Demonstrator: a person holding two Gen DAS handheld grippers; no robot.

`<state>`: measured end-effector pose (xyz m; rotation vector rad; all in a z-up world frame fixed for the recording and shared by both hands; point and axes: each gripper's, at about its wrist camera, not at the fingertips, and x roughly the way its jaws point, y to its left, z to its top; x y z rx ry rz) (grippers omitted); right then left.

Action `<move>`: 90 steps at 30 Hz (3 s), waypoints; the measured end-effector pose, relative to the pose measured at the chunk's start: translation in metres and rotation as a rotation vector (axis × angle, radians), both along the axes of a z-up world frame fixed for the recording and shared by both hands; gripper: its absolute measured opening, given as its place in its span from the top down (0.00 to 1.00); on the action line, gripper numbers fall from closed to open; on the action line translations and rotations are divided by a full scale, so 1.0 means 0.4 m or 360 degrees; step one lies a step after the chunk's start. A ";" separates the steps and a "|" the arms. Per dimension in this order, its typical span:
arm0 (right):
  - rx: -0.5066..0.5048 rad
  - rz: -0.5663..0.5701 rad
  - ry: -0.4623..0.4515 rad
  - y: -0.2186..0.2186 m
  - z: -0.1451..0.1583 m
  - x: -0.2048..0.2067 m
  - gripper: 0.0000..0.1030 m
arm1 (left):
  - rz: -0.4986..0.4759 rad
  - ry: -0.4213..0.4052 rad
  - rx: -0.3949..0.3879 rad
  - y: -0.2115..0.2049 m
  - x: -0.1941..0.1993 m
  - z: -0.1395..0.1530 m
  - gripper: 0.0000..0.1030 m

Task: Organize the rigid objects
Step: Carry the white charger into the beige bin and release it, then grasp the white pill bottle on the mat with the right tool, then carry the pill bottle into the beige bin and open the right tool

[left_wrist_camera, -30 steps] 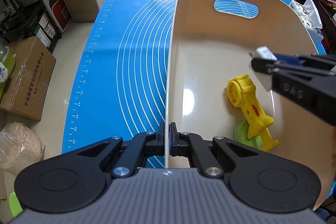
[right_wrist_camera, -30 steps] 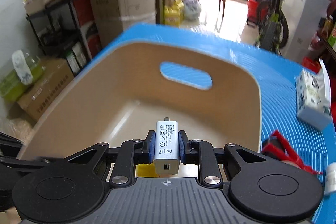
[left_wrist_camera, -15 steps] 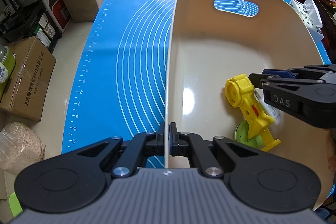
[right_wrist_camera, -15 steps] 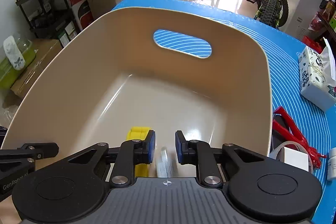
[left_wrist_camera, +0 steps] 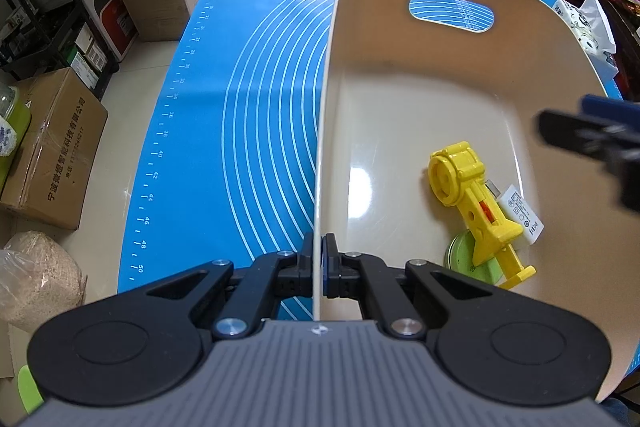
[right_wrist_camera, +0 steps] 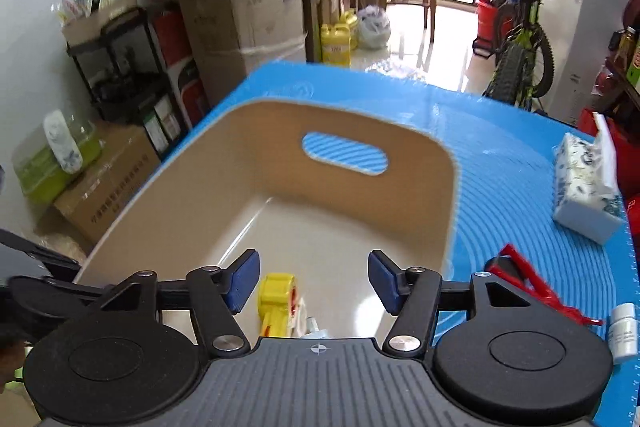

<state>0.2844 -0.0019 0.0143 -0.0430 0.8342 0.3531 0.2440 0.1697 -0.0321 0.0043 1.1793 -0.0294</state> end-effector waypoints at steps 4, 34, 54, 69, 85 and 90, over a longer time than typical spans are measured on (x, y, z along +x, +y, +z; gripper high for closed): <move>0.0016 -0.0096 -0.0045 -0.093 0.032 -0.008 0.30 | 0.0000 -0.0001 0.0004 0.000 -0.001 0.000 0.96; -0.0422 -0.0658 0.0129 -0.627 -0.168 0.071 0.28 | -0.0004 0.0002 0.0045 -0.008 -0.003 -0.002 0.95; -0.0378 -0.0640 0.0180 -0.619 -0.259 0.088 0.57 | -0.0002 0.0001 0.0053 -0.013 -0.003 -0.003 0.94; -0.0346 -0.0646 0.0013 -0.553 -0.135 0.052 0.57 | -0.0001 -0.0001 0.0055 -0.013 -0.002 -0.002 0.94; -0.0122 -0.0271 -0.0256 -0.281 0.039 0.020 0.57 | 0.0001 0.0000 0.0053 -0.010 -0.002 -0.002 0.94; -0.0051 -0.0139 -0.0263 -0.186 0.065 0.013 0.57 | 0.0001 0.0000 0.0055 -0.010 -0.002 -0.002 0.94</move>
